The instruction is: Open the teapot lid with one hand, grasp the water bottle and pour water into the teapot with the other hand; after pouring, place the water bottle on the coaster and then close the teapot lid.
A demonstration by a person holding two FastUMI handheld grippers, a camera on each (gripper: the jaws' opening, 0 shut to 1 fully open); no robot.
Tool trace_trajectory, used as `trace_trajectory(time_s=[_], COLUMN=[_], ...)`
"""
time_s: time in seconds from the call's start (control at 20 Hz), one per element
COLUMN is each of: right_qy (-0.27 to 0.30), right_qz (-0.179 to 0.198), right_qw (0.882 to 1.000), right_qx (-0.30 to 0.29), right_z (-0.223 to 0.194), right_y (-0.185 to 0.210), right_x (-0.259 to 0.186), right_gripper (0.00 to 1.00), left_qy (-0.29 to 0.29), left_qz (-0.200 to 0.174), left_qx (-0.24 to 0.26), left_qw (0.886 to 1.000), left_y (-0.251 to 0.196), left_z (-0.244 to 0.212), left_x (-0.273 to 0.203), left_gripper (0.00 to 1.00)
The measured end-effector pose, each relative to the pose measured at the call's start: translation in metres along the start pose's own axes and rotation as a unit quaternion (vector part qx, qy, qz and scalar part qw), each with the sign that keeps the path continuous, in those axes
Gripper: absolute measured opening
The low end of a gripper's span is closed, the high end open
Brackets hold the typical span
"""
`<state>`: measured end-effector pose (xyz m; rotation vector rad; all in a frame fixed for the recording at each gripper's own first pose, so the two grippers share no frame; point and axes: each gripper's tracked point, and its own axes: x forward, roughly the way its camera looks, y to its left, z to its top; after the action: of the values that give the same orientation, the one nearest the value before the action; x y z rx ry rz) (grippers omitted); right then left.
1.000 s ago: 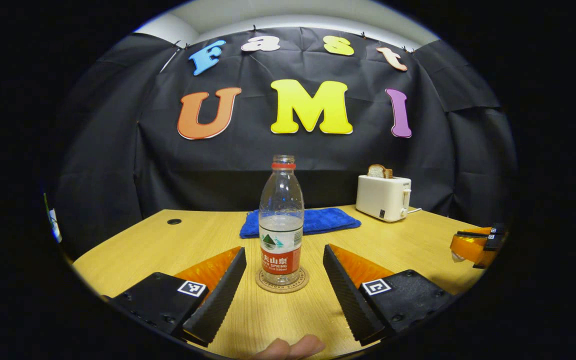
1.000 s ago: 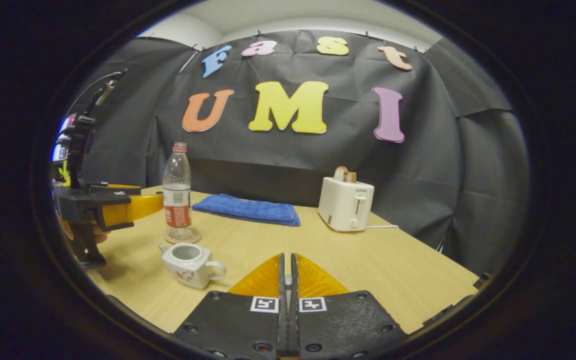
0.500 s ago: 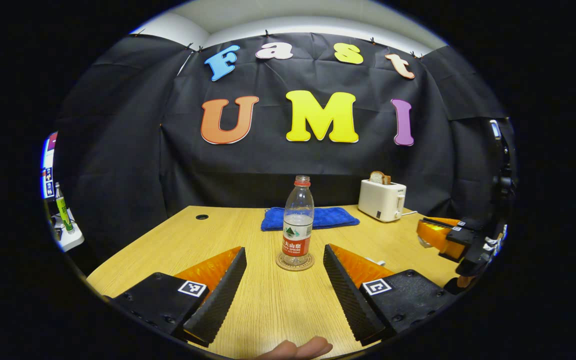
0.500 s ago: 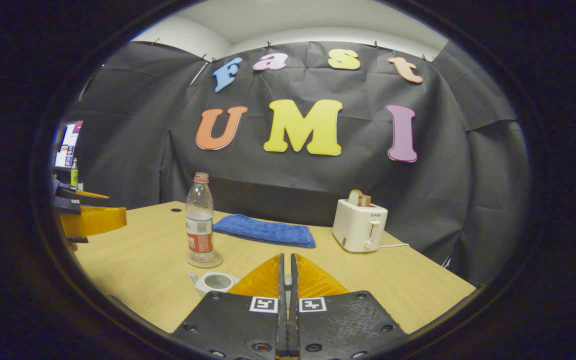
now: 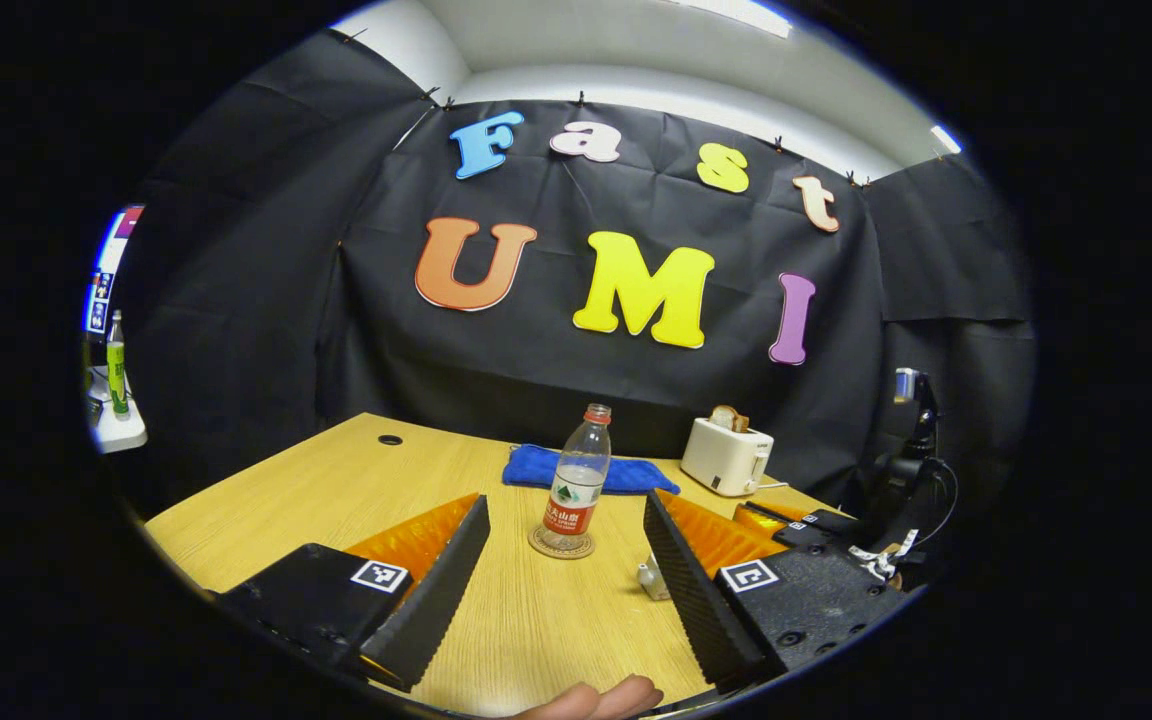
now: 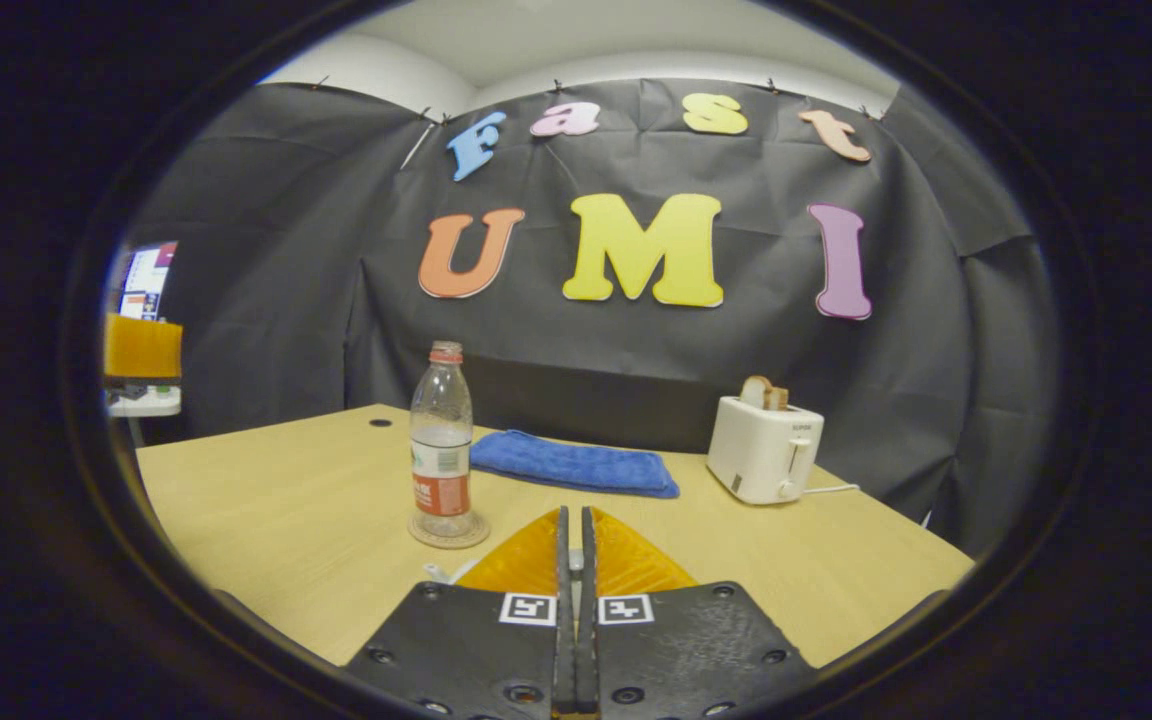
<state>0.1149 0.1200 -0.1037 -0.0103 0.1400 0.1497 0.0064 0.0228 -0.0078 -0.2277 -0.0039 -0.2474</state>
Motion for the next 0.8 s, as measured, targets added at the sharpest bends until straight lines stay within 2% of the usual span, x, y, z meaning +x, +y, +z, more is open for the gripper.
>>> trace_trajectory(time_s=[0.2, 0.4, 0.5, 0.7, 0.8], right_qy=[0.013, 0.014, 0.011, 0.017, 0.027], right_qz=[0.017, 0.073, 0.11, 0.149, 0.156], right_qw=[0.999, 0.995, 0.992, 0.987, 0.986], right_qx=[0.03, 0.064, 0.061, 0.062, 0.054], right_z=[-0.011, -0.011, -0.009, -0.016, -0.025], right_y=[-0.002, 0.01, 0.018, 0.035, 0.044], right_x=[0.02, 0.023, 0.021, 0.025, 0.029], right_gripper=[0.01, 0.0, 0.01, 0.01, 0.01], left_qy=[-0.006, -0.016, -0.012, -0.004, -0.008], left_qz=[0.002, 0.022, 0.034, 0.072, 0.079], left_qx=[0.025, 0.042, 0.051, 0.074, 0.086], left_qw=[1.0, 0.999, 0.998, 0.995, 0.993], left_y=[-0.003, 0.007, 0.013, 0.034, 0.037], left_z=[-0.007, -0.007, -0.011, -0.016, -0.012], left_x=[0.009, 0.014, 0.016, 0.016, 0.015], left_gripper=[0.98, 0.97, 0.97, 0.97, 0.98])
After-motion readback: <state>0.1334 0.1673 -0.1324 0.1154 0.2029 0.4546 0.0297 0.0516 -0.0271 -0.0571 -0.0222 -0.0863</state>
